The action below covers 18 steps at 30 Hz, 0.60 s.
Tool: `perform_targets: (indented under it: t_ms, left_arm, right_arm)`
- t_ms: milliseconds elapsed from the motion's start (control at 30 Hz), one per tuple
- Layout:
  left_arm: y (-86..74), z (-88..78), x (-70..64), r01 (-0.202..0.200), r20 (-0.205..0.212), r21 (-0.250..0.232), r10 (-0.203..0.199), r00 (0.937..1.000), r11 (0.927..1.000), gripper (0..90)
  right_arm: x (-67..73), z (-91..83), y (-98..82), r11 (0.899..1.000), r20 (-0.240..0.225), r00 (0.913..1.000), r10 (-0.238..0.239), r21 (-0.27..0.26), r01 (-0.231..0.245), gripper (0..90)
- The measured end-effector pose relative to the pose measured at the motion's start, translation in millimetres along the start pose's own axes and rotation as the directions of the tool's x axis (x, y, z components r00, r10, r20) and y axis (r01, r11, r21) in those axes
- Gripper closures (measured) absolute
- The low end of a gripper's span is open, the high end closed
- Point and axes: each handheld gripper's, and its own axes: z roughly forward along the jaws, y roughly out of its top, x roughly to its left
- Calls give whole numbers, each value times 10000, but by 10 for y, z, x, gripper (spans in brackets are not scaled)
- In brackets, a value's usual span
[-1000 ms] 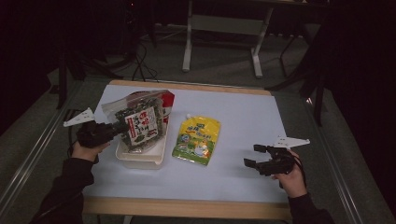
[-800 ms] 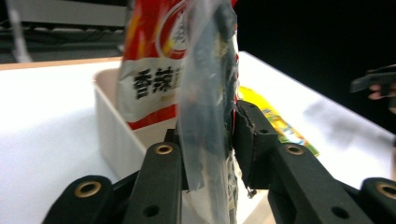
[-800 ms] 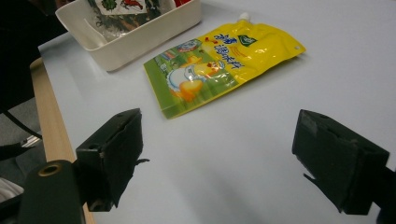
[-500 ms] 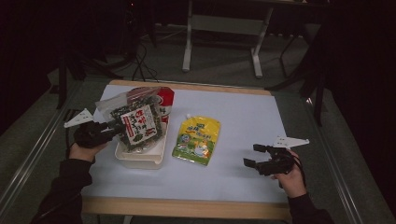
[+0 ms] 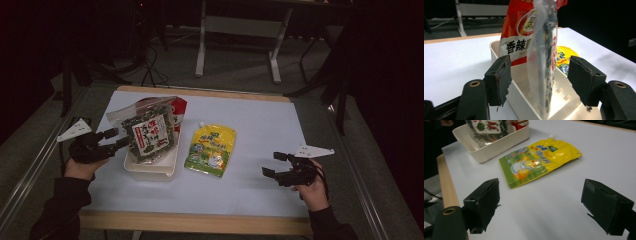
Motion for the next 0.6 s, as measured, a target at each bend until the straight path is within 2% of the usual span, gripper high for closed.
perform_targets:
  t_ms: [33, 133, 267, 300, 400, 500, 600]
  left_arm:
    - [-11, -31, -17, 24, 9, -11, -24, 10000, 10000, 332]
    - [-41, -94, -49, 43, -185, 177, -40, 9998, 9998, 251]
    - [-91, -200, -100, 90, -154, 257, -86, 9998, 9996, 234]
    - [-102, -233, -122, 53, -256, 218, -48, 9997, 9997, 229]
    - [-130, -319, -196, 50, -219, 191, -46, 9998, 9998, 197]
    - [-147, -392, -283, 47, 26, 264, -47, 10000, 9996, 156]
    - [-150, -432, -344, -111, 144, 287, 107, 9998, 9995, 69]
  right_arm:
    - [0, -7, 3, 9999, -30, 9999, 124, 9, -124, 146]
    - [-2, -17, 8, 10000, 144, 9999, 0, -63, 1, 140]
    - [10, -19, 9, 9999, 99, 9999, -129, -3, 129, 132]
    - [15, -16, 9, 9998, 180, 9996, -195, -10, 196, 132]
    - [17, -13, 15, 9998, 357, 9991, -218, -30, 219, 127]
    - [26, -25, 35, 9991, 469, 9985, -291, -279, 304, 126]
    - [39, -34, 53, 9988, 502, 9981, -367, -299, 382, 126]
